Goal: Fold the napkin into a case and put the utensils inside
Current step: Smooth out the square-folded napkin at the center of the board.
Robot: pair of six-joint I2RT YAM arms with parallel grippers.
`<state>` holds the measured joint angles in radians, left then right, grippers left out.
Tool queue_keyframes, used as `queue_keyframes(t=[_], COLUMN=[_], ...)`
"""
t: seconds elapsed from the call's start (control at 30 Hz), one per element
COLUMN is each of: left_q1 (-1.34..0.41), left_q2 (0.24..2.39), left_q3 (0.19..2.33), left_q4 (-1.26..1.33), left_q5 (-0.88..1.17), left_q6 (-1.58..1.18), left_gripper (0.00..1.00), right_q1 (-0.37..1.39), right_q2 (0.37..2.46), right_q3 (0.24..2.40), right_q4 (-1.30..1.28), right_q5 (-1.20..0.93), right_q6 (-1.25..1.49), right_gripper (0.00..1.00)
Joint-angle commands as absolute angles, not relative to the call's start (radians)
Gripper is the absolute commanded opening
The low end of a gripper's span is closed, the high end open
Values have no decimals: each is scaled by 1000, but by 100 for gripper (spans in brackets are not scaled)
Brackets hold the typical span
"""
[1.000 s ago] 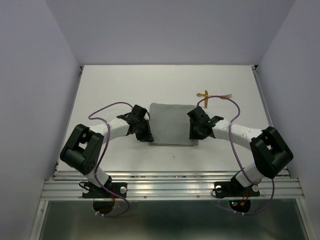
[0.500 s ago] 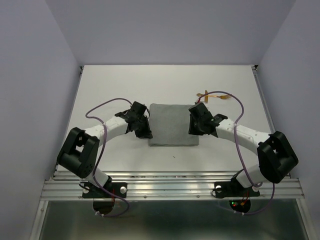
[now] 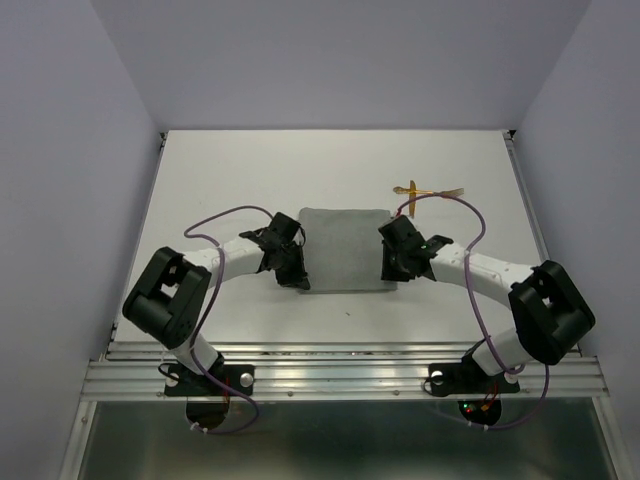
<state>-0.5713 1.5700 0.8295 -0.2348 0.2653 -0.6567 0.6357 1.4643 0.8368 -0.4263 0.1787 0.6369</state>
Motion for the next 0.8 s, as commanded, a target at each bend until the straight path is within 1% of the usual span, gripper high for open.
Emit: queue_keyframes(t=[0.0, 0.13, 0.23, 0.33, 0.43, 0.47, 0.5, 0.63, 0.77], left_q1=[-578, -578, -577, -575, -555, -536, -522, -474, -457], left_q2=[1606, 1617, 1586, 1530, 1516, 1523, 1534, 1611, 1739], left_q3=[792, 795, 842, 964, 1043, 1087, 1110, 1209, 1350], left_q4=[-222, -239, -297, -395, -420, -422, -420, -396, -379], left_q5=[252, 224, 174, 118, 88, 86, 84, 71, 68], left_q6=[-658, -649, -634, -597, -577, -565, -560, -546, -529], left_gripper=[8, 7, 7, 7, 8, 8, 8, 8, 8], right_q1=[638, 647, 647, 647, 632, 621, 609, 548, 463], right_q2=[1479, 1497, 1471, 1431, 1430, 1454, 1469, 1571, 1689], right_q3=[796, 773, 798, 850, 932, 984, 985, 1100, 1227], right_q4=[-390, -379, -397, -423, -426, -425, -423, -385, -350], right_q5=[160, 164, 193, 288, 347, 353, 351, 324, 253], right_q6=[658, 654, 652, 631, 595, 582, 575, 546, 523], right_gripper=[27, 25, 25, 26, 27, 27, 27, 27, 27])
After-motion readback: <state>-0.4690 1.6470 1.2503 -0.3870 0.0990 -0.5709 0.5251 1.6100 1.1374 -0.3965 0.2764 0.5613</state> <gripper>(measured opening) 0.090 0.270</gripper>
